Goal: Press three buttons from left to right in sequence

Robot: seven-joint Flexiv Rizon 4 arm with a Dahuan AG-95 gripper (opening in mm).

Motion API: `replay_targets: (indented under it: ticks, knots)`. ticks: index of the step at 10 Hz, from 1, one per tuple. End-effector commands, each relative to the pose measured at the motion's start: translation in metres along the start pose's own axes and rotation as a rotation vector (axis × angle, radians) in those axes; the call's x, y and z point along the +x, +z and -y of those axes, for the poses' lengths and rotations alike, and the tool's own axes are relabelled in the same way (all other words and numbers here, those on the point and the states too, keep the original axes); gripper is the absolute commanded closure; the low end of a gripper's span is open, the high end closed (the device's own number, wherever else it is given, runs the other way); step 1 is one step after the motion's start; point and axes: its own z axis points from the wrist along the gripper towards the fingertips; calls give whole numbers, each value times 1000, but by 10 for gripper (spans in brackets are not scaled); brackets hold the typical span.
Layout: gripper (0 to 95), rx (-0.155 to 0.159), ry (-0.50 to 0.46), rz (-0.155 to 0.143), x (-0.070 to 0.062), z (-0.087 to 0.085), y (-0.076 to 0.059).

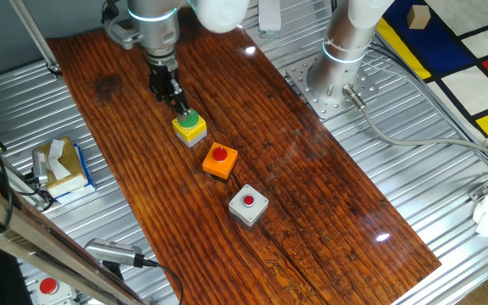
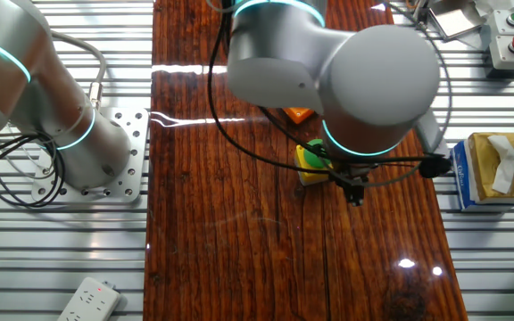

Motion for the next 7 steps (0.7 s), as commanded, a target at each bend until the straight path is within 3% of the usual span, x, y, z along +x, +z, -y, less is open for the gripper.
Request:
replay_targets:
  ticks: [1, 5, 6, 7]
  knots:
    - [0, 4, -18, -8, 8, -2, 3]
    - [0, 10, -33, -12, 14, -4, 6]
    - [190, 11, -32, -12, 13, -3, 6]
    - [190, 12, -36, -12, 11, -1, 4]
